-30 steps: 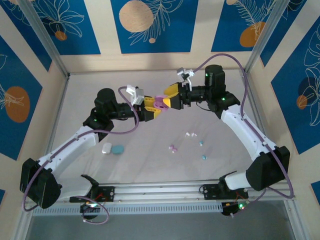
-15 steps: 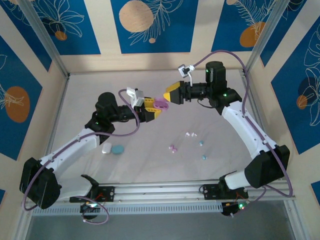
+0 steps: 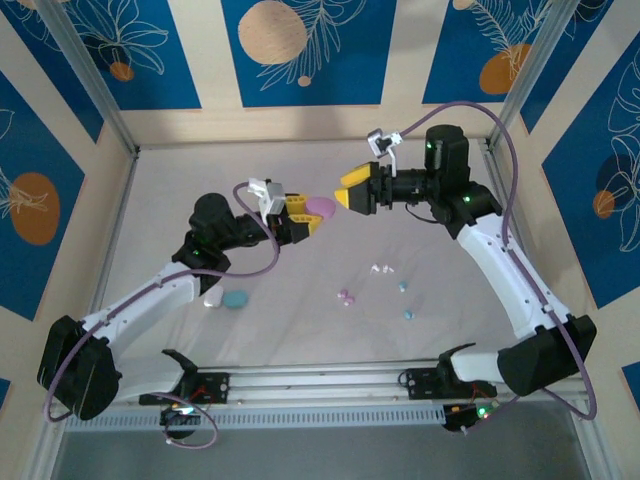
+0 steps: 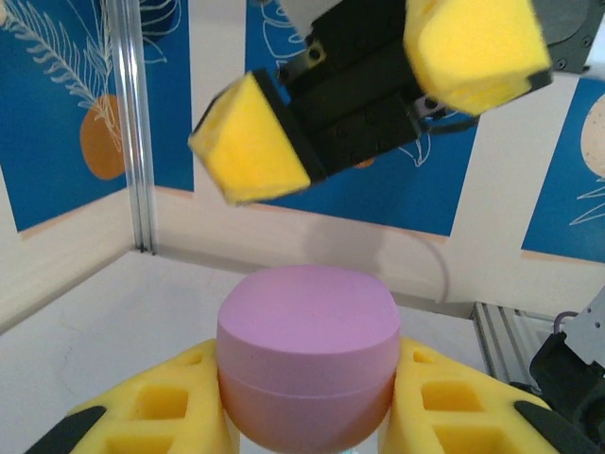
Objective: Insert wireless bluetooth earbuds into charging case
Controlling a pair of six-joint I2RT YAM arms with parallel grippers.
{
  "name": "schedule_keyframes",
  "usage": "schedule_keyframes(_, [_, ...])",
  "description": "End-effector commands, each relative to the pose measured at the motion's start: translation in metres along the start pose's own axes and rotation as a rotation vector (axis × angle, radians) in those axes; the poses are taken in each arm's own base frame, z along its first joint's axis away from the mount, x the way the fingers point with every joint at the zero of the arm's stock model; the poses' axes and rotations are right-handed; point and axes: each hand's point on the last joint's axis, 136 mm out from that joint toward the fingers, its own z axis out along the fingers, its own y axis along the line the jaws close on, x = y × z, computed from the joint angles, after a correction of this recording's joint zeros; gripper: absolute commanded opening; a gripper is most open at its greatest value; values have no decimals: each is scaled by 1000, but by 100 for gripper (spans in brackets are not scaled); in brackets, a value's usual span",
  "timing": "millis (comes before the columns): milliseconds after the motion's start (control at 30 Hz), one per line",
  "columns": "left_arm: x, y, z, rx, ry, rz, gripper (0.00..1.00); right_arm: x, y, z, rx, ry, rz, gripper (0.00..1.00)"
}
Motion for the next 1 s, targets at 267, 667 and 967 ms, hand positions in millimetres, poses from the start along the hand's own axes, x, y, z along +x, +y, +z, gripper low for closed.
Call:
schedule_keyframes(267, [-41,-5,2,-13,-133,189,23,14,5,27,-168,206,661,69])
schedule_keyframes(667, [-41,1,4,-49,-118,232,24,14,15,31,-227,232,690,41])
schedule_keyframes(967, [-37,4,6,-54,-107,199,39,11,14,31,-255,200,721,13])
